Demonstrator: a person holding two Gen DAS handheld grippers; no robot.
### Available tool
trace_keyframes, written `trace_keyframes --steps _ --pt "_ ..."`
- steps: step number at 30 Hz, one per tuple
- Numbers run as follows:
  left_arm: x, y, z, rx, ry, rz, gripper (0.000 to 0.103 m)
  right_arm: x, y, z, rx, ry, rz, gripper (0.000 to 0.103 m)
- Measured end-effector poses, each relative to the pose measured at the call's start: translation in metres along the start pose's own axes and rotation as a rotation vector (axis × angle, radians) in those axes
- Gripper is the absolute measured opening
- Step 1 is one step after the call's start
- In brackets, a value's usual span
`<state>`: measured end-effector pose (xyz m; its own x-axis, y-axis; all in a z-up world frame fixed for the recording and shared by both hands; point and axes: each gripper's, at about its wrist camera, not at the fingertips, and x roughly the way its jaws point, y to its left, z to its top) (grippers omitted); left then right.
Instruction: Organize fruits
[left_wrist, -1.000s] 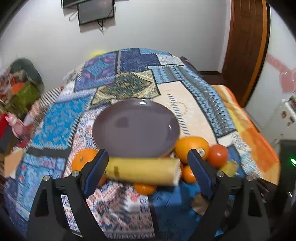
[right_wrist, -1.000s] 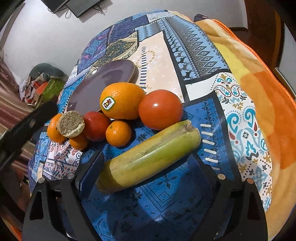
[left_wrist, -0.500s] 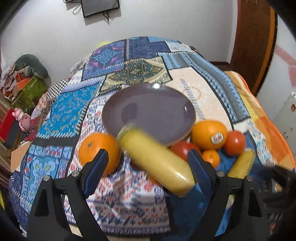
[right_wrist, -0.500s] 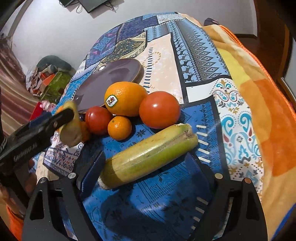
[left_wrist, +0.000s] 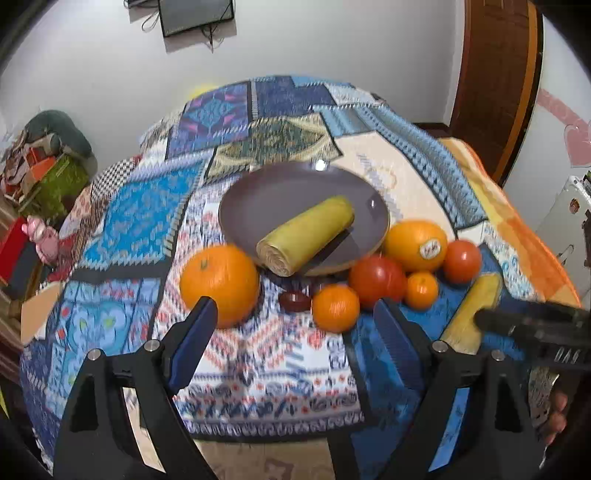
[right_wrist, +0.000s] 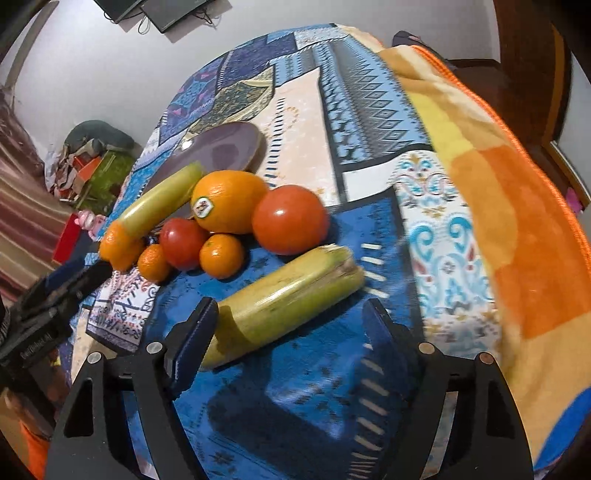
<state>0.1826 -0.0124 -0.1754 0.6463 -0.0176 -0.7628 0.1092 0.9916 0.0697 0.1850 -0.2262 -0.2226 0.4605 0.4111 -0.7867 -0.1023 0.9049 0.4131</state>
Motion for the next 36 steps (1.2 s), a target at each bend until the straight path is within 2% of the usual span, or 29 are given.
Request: trace_keyframes --steps 6,12,17,21,24,30,33,36 --pt "0.005 0.011 0.021 0.019 -0.011 -0.011 0.088 0.015 0.007 0.004 0.027 0.018 0.033 0.082" --pt "0.012 0.020 0.017 0.001 0.004 -0.022 0.088 0.018 0.008 0.003 0.016 0.006 0.024 0.083" --pt "0.011 0.016 0.004 -0.016 0.026 -0.080 0.088 0.014 0.003 0.003 0.010 0.010 0.041 0.075" --pt "0.007 0.001 -0.005 0.002 0.031 -0.126 0.088 0.004 -0.006 0.002 0.014 0.025 0.076 0.064" --pt "0.008 -0.017 -0.012 0.030 0.047 -0.165 0.088 -0.003 -0.006 0.000 0.000 0.026 0.070 0.058" --pt "0.026 -0.060 -0.023 0.111 0.101 -0.207 0.088 -0.007 -0.013 -0.003 0.017 0.034 0.080 0.057" --pt "0.027 -0.069 -0.021 0.121 0.083 -0.189 0.088 -0.005 -0.016 -0.002 0.037 0.035 0.087 0.057" --pt "0.031 -0.071 -0.018 0.124 0.091 -0.211 0.088 -0.005 -0.018 -0.002 0.049 0.034 0.089 0.057"
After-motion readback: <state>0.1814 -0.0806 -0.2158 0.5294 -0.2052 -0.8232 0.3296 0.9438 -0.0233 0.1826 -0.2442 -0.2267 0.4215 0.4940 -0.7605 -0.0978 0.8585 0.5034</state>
